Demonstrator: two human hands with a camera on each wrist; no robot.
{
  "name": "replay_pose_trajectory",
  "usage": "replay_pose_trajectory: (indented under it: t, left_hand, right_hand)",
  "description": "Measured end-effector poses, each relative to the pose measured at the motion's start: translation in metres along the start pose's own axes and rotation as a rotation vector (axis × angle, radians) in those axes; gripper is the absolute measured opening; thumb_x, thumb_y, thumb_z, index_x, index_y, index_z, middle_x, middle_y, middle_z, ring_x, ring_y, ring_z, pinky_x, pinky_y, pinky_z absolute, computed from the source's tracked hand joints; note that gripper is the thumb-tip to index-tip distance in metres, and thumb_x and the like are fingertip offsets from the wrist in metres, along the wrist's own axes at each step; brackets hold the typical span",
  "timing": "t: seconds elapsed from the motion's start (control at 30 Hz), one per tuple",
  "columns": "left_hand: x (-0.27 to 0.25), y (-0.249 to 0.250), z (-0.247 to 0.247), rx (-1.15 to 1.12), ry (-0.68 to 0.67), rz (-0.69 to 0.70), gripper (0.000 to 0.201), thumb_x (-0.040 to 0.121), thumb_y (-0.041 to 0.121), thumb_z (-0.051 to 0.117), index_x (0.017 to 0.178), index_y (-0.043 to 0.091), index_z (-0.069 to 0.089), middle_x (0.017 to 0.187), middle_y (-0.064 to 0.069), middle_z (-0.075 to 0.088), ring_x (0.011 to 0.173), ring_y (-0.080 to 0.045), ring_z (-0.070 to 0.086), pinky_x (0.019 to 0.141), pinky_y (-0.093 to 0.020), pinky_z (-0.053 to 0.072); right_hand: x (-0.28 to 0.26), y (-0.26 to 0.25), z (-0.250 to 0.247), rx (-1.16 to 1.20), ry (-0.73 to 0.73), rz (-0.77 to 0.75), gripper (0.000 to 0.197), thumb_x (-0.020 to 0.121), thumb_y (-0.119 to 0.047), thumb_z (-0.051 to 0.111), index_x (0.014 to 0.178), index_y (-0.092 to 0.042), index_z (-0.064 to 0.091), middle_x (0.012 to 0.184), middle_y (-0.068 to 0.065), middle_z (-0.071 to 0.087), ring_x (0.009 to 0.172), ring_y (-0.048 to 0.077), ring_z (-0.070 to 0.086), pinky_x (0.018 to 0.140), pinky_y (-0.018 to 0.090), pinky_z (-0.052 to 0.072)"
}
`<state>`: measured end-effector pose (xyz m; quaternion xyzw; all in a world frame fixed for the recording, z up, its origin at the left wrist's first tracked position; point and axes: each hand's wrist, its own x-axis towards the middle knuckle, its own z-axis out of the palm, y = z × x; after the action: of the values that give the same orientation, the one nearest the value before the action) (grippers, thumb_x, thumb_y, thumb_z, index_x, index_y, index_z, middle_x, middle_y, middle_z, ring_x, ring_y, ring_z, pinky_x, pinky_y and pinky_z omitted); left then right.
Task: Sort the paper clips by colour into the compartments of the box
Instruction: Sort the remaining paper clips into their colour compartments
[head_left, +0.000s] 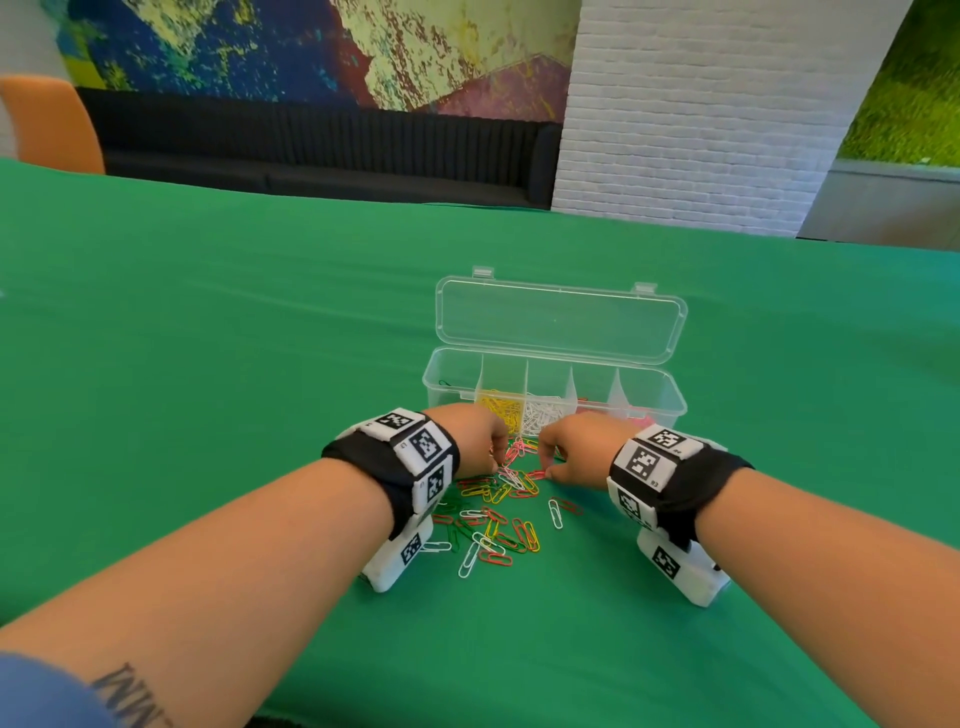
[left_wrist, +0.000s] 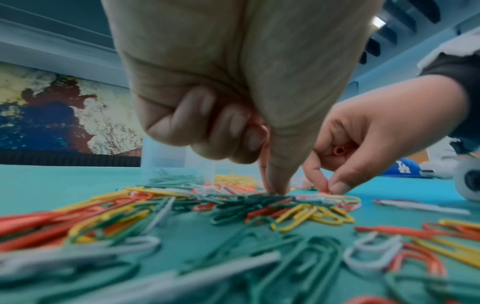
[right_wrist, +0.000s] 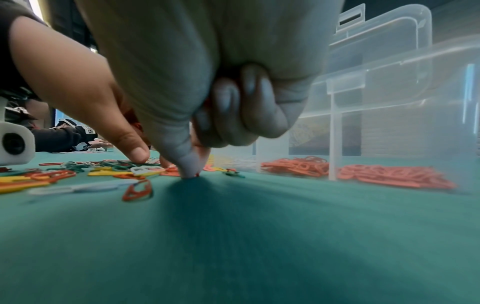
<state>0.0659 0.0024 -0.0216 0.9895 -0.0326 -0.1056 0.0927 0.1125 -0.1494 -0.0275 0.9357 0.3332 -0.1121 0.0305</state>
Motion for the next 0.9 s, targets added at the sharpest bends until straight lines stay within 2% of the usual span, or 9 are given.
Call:
replay_pose_trajectory:
  t: [0.07, 0.17, 0.27, 0.37, 0.43, 0.57, 0.67, 0.73, 0.9]
  left_hand:
    - [0.002, 0.004, 0.001, 0.014, -0.010, 0.020, 0.017, 0.089, 0.020, 0.058, 0.104, 0.025, 0.066, 0.118, 0.002, 0.061, 0.107, -0.018, 0.057, 0.077, -0.023, 0.038]
    - [0.004, 0.008, 0.002, 0.042, -0.015, 0.036, 0.017, 0.089, 0.017, 0.057, 0.102, 0.022, 0.066, 0.114, 0.001, 0.063, 0.102, -0.018, 0.058, 0.074, -0.024, 0.039]
    - [0.006, 0.007, 0.001, 0.059, -0.009, 0.027, 0.017, 0.090, 0.015, 0.056, 0.103, 0.018, 0.066, 0.110, -0.001, 0.064, 0.094, -0.018, 0.057, 0.071, -0.025, 0.038]
    - [0.006, 0.004, 0.001, 0.060, 0.001, 0.010, 0.018, 0.089, 0.020, 0.060, 0.107, 0.018, 0.063, 0.114, -0.001, 0.062, 0.102, -0.020, 0.057, 0.072, -0.023, 0.036]
    - [0.005, 0.003, 0.001, 0.054, -0.003, 0.005, 0.020, 0.089, 0.017, 0.061, 0.109, 0.019, 0.061, 0.116, 0.000, 0.060, 0.101, -0.020, 0.056, 0.071, -0.022, 0.035]
    - [0.006, 0.002, 0.001, 0.057, -0.054, -0.001, 0.026, 0.086, 0.010, 0.057, 0.108, 0.022, 0.063, 0.113, 0.001, 0.061, 0.085, -0.014, 0.049, 0.069, -0.022, 0.036]
    - [0.008, 0.003, 0.002, 0.043, -0.055, -0.002, 0.021, 0.086, 0.016, 0.062, 0.107, 0.022, 0.063, 0.102, 0.003, 0.057, 0.085, -0.013, 0.047, 0.070, -0.021, 0.035]
    - [0.008, 0.003, 0.003, 0.019, -0.054, -0.003, 0.019, 0.086, 0.021, 0.065, 0.105, 0.020, 0.064, 0.097, 0.004, 0.056, 0.085, -0.012, 0.048, 0.065, -0.021, 0.035]
    - [0.010, 0.002, 0.005, 0.007, -0.087, -0.021, 0.018, 0.087, 0.025, 0.064, 0.104, 0.017, 0.066, 0.109, 0.000, 0.065, 0.085, -0.011, 0.051, 0.072, -0.023, 0.039]
  right_hand:
    - [0.000, -0.001, 0.001, 0.004, 0.004, 0.008, 0.015, 0.088, -0.023, 0.051, 0.097, -0.021, 0.063, 0.088, -0.005, 0.056, 0.083, 0.016, 0.051, 0.073, 0.025, 0.041]
    - [0.001, -0.001, 0.002, 0.029, 0.004, 0.020, 0.020, 0.090, -0.021, 0.047, 0.098, -0.015, 0.064, 0.099, 0.003, 0.066, 0.084, 0.017, 0.054, 0.077, 0.027, 0.043]
    - [0.002, 0.004, 0.000, 0.064, 0.064, 0.081, 0.023, 0.092, -0.018, 0.044, 0.102, -0.012, 0.063, 0.106, 0.008, 0.065, 0.097, 0.024, 0.059, 0.080, 0.027, 0.042]
    - [0.001, 0.008, -0.002, 0.048, 0.078, 0.106, 0.023, 0.092, -0.017, 0.044, 0.106, -0.012, 0.062, 0.110, 0.006, 0.062, 0.102, 0.024, 0.058, 0.076, 0.025, 0.038]
    - [0.000, 0.007, -0.001, 0.059, 0.077, 0.086, 0.021, 0.090, -0.018, 0.048, 0.107, -0.017, 0.060, 0.106, 0.002, 0.060, 0.098, 0.021, 0.057, 0.074, 0.024, 0.036]
    - [0.003, 0.006, 0.007, 0.108, 0.038, -0.026, 0.017, 0.084, -0.030, 0.061, 0.101, -0.026, 0.061, 0.075, -0.010, 0.049, 0.080, 0.015, 0.051, 0.070, 0.022, 0.037]
    - [0.005, 0.007, 0.008, 0.126, 0.011, -0.012, 0.018, 0.083, -0.034, 0.064, 0.098, -0.024, 0.062, 0.080, -0.010, 0.049, 0.082, 0.013, 0.049, 0.072, 0.023, 0.038]
    - [0.006, 0.007, 0.008, 0.140, 0.004, -0.005, 0.020, 0.084, -0.033, 0.064, 0.099, -0.021, 0.063, 0.085, -0.007, 0.050, 0.083, 0.013, 0.049, 0.072, 0.023, 0.037]
    - [0.004, 0.007, 0.008, 0.169, 0.000, 0.022, 0.012, 0.085, -0.031, 0.064, 0.092, -0.021, 0.064, 0.082, -0.007, 0.055, 0.081, 0.013, 0.052, 0.070, 0.022, 0.038]
